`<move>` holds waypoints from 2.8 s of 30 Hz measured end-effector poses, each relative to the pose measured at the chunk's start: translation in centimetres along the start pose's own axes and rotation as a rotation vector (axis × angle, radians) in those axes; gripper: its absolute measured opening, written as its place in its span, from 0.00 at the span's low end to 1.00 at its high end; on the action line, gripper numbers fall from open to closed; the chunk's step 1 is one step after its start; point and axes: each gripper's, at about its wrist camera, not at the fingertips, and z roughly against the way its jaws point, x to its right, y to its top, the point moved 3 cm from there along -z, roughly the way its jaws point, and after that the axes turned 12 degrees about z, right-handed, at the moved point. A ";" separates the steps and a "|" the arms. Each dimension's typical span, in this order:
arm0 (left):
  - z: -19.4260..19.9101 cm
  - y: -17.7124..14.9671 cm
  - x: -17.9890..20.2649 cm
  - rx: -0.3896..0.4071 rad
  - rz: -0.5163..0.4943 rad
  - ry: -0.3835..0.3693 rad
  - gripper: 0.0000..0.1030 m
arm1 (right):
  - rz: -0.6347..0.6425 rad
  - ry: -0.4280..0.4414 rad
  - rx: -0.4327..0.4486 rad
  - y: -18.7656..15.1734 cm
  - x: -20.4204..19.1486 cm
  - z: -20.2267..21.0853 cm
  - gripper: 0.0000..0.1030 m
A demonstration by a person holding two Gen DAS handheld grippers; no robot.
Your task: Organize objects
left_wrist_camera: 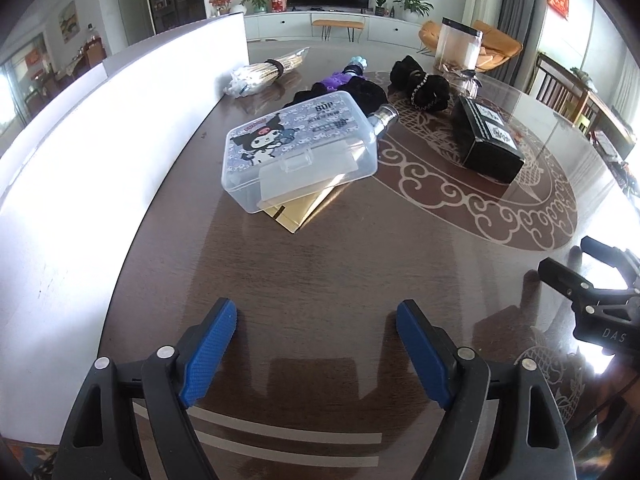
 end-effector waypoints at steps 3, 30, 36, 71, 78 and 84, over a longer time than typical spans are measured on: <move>-0.3 0.0 -0.1 -0.013 0.006 0.007 0.95 | 0.000 0.001 0.000 0.0 0.0 0.0 1.00; -0.5 0.0 -0.4 -0.018 0.015 0.015 1.00 | -0.002 0.000 -0.001 0.0 0.0 0.0 1.00; -0.5 0.0 -0.3 -0.019 0.015 0.015 1.00 | -0.003 0.000 -0.001 0.0 0.0 0.0 1.00; -0.5 -0.1 -0.3 -0.018 0.014 0.014 1.00 | -0.003 0.000 -0.002 0.0 0.0 0.0 1.00; -0.5 0.0 -0.4 -0.018 0.014 0.014 1.00 | -0.003 0.000 -0.002 0.0 0.0 -0.1 1.00; -0.5 0.0 -0.6 -0.018 0.022 0.017 1.00 | -0.003 0.000 -0.002 0.0 0.0 -0.1 1.00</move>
